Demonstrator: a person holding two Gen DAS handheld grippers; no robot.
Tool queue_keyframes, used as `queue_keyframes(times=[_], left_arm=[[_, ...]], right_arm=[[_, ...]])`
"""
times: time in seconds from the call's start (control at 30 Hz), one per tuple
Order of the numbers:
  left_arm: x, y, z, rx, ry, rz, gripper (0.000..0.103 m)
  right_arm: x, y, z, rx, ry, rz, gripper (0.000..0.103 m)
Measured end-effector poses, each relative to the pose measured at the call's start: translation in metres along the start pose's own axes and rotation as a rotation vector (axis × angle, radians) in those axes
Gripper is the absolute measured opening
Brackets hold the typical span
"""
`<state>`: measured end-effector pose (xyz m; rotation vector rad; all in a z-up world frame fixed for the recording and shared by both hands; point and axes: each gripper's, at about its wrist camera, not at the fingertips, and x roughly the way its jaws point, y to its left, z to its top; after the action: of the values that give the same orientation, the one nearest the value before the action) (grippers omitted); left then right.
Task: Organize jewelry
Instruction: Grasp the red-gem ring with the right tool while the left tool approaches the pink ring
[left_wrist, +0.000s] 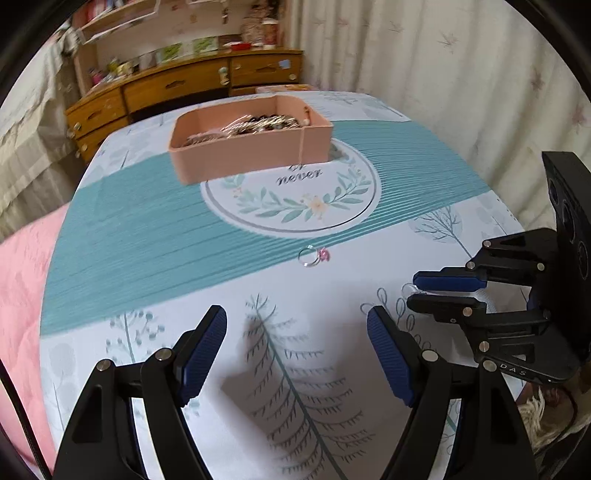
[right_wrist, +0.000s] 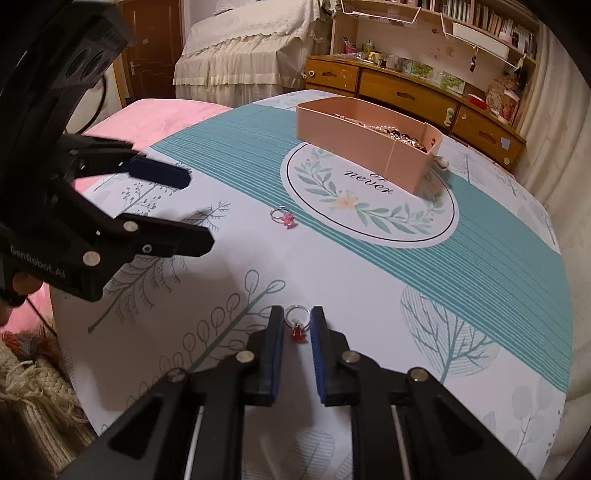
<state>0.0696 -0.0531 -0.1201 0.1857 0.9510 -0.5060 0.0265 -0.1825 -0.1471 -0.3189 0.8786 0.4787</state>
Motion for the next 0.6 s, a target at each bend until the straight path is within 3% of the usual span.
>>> queue_keyframes(times=[0.33,0.6], left_arm=[[0.022,-0.002,0.029,0.300,0.015,-0.044,0.076],[0.045,-0.002,0.043,0.470,0.063,-0.066,0.057]], right_arm=[[-0.001,-0.018,-0.001,0.067,0.002,-0.001,0.014],[-0.004,-0.025,-0.005,0.105,-0.007,0.023,0.014]])
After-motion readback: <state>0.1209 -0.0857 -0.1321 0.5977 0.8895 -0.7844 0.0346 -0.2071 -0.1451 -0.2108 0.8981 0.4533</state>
